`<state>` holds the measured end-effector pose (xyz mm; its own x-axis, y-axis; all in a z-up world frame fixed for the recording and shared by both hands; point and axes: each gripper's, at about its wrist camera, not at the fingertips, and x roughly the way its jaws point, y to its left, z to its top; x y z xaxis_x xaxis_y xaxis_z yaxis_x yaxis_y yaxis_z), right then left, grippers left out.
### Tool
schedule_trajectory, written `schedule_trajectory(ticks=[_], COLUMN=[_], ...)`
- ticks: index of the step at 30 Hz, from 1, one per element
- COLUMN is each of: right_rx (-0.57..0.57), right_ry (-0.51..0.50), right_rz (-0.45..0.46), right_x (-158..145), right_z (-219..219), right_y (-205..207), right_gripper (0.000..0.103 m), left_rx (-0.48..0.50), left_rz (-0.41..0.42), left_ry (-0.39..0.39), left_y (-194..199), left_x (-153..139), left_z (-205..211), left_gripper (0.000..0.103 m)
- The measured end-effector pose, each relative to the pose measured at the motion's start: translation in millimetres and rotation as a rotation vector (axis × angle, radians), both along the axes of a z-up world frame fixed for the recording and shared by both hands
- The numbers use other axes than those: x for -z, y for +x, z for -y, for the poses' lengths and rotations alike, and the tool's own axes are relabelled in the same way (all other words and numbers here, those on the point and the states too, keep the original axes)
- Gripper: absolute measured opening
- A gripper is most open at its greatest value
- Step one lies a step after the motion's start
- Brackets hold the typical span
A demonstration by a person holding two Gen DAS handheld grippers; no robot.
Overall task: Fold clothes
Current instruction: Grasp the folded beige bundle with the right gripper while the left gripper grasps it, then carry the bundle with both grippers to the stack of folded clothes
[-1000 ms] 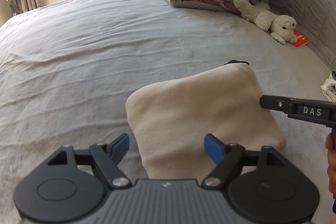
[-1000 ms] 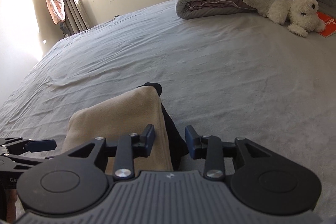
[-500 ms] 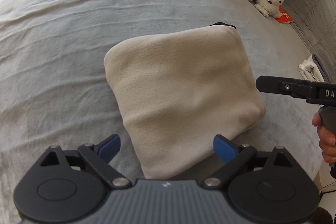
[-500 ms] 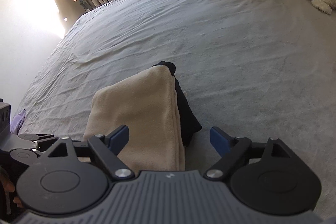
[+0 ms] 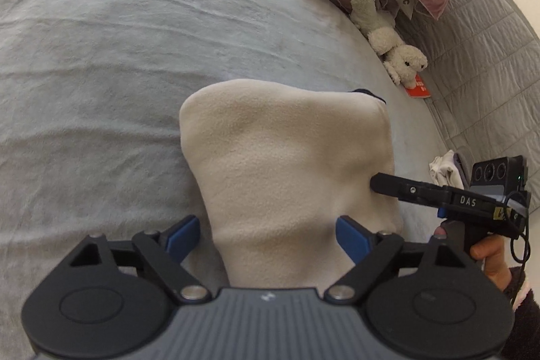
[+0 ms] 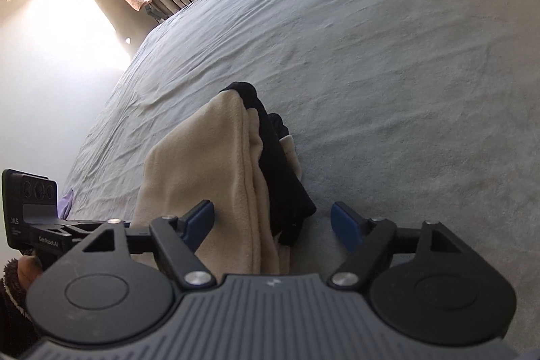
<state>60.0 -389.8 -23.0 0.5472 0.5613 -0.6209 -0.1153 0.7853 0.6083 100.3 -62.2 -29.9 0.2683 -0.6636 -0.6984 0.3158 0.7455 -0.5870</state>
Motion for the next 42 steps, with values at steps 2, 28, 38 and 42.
schedule_trajectory(ticks=[2, 28, 38, 42], right_rx=[-0.008, 0.312, 0.611, 0.723], right_ry=[0.049, 0.115, 0.056, -0.008], right_rz=[-0.001, 0.175, 0.226, 0.27], right_x=[4, -42, -58, -70], right_z=[1, 71, 137, 155], right_y=[2, -64, -110, -131], right_gripper=[0.065, 0.035, 0.034, 0.034], left_rx=[-0.02, 0.023, 0.219, 0.298], left_rz=[-0.004, 0.184, 0.27, 0.307], left_ry=[-0.041, -0.017, -0.01, -0.042], left_y=[2, 32, 34, 29], left_x=[3, -53, -76, -90], left_z=[-4, 119, 256, 309], left_gripper=[0.076, 0.042, 0.041, 0.04])
